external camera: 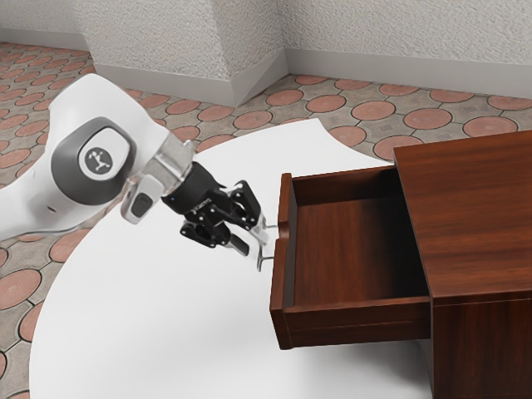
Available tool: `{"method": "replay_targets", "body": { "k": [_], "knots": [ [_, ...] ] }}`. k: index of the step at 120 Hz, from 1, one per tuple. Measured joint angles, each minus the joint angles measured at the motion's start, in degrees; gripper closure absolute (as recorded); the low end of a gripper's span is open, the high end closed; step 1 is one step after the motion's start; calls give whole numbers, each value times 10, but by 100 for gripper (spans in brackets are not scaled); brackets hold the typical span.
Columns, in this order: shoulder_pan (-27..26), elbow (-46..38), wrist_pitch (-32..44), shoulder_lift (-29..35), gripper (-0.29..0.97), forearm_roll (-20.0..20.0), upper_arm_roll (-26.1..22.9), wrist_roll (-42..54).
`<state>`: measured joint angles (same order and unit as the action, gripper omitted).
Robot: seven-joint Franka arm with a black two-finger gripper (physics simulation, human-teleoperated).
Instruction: Pull the drawer handle with one arm to open the drawer
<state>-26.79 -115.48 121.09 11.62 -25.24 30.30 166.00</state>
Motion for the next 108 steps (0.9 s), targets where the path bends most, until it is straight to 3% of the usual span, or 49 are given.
{"method": "replay_targets", "body": {
  "k": [26,38,57,73,97,108],
  "knots": [
    [6,25,-20,24,42,11,3,-10],
    [28,107,-65,15,34,98,-38,-52],
    [137,252,-195,-37,16,205,-145,-175],
    [144,331,-306,-81,9,284,-187,-339],
    [211,338,-395,-83,3,289,-193,-556],
    [216,338,-415,-79,2,287,-191,-633]
  ]
}}
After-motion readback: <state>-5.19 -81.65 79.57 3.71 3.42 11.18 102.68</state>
